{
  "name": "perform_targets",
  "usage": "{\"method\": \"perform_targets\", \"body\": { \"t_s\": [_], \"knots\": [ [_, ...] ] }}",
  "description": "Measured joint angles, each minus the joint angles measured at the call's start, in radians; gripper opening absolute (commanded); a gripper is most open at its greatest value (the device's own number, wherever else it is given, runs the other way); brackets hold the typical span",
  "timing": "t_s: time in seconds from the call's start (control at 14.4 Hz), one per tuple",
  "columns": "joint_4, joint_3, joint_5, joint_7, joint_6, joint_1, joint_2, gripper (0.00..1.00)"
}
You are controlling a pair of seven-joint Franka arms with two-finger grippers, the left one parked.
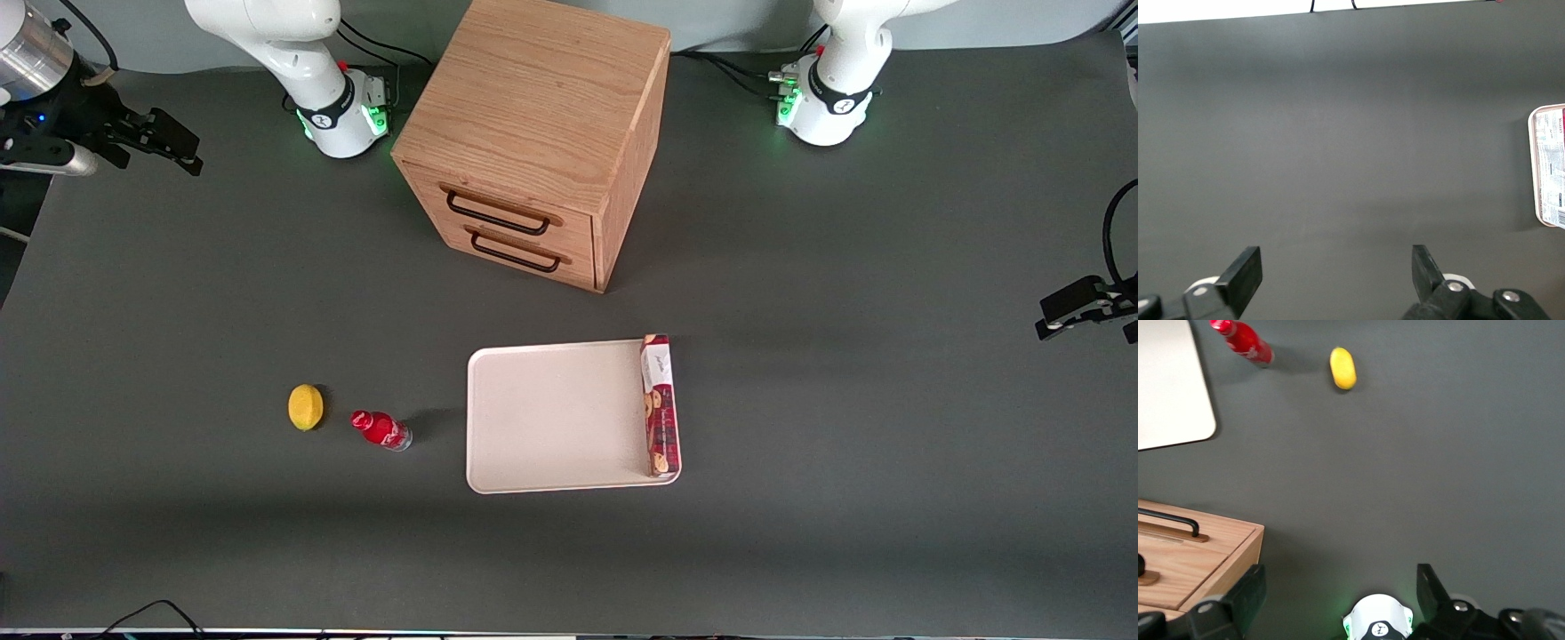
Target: Place coke bottle on tray
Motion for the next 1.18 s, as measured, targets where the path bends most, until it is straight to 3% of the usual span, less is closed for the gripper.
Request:
{"method": "perform_targets", "body": {
  "t_s": [0.35, 0.56, 0.83, 1.18],
  "knots": [
    [0.367, 0.135, -0.002, 0.033, 0.001, 0.028, 0.373, 1.0],
    [0.516, 0.163, -0.095, 0.065, 0.057, 0.05, 0.635, 1.0],
    [0.558, 0.168, -0.169, 0.185, 0.26, 0.07, 0.861, 1.0],
    [0.53, 0.171, -0.208, 0.278, 0.447, 0.094, 0.994, 1.0]
  ]
}}
